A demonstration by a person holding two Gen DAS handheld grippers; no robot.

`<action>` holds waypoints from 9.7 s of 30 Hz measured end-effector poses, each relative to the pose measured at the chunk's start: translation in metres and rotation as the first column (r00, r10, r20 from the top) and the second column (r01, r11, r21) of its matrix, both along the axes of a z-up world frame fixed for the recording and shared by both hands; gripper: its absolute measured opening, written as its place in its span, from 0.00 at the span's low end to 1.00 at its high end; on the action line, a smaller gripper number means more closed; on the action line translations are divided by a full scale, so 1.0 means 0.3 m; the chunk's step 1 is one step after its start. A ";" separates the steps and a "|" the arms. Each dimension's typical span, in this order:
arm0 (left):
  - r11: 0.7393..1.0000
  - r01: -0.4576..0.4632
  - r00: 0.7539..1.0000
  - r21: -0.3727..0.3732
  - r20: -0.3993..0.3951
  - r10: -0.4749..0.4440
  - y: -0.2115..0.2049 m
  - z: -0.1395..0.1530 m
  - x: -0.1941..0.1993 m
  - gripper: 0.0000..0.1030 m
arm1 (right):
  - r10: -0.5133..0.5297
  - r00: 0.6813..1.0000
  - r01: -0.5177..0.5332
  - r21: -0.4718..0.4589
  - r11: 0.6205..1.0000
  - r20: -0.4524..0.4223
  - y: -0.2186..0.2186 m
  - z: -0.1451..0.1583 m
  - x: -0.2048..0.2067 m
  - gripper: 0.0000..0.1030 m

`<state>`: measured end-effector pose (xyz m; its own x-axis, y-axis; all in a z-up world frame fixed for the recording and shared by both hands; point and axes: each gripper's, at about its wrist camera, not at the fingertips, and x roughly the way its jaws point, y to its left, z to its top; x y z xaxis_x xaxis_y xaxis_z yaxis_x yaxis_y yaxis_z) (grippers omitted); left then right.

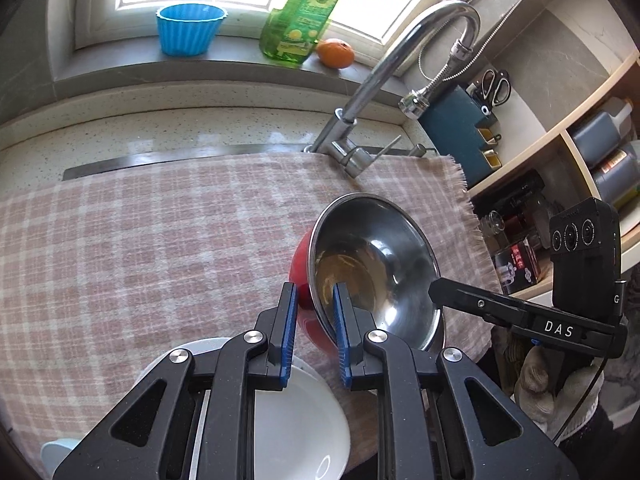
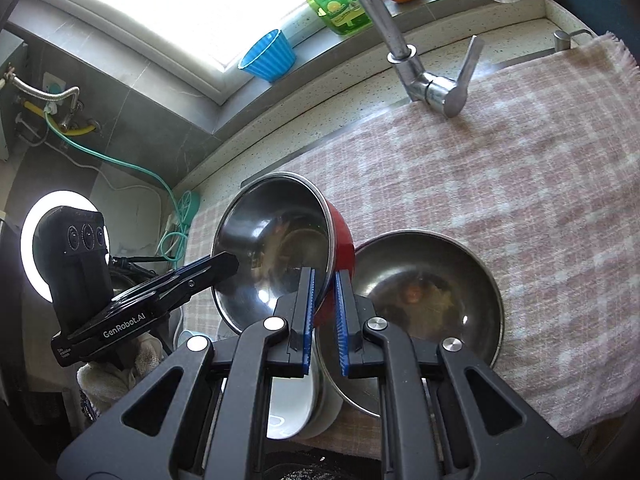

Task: Organize plates and bowls
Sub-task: 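Lower the red bowl into the large steel bowl with the right gripper, then open the right gripper and release the nested bowls, then move the right gripper to the pale blue-white bowl, then close the right gripper on the pale bowl rim, then lift the pale bowl and carry it over the plate stack, then lower the pale bowl into the red bowl inside the steel bowl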

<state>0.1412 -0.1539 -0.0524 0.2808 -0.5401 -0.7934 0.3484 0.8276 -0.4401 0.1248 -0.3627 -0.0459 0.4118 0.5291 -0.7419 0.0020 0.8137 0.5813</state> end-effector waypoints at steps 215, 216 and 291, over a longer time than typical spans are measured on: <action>0.965 -0.248 0.967 -0.089 0.041 0.252 0.311 0.048 -0.308 0.18 | 0.259 0.959 -0.235 -0.191 0.953 0.114 0.373 0.060 -0.108 0.11; 0.968 -0.234 0.970 -0.089 0.044 0.238 0.290 0.051 -0.299 0.18 | 0.245 0.963 -0.221 -0.190 0.957 0.112 0.347 0.059 -0.109 0.11; 0.997 -0.062 0.996 -0.035 -0.072 0.059 -0.069 -0.066 -0.131 0.18 | -0.090 0.991 0.104 -0.155 0.982 0.094 -0.211 -0.028 -0.167 0.32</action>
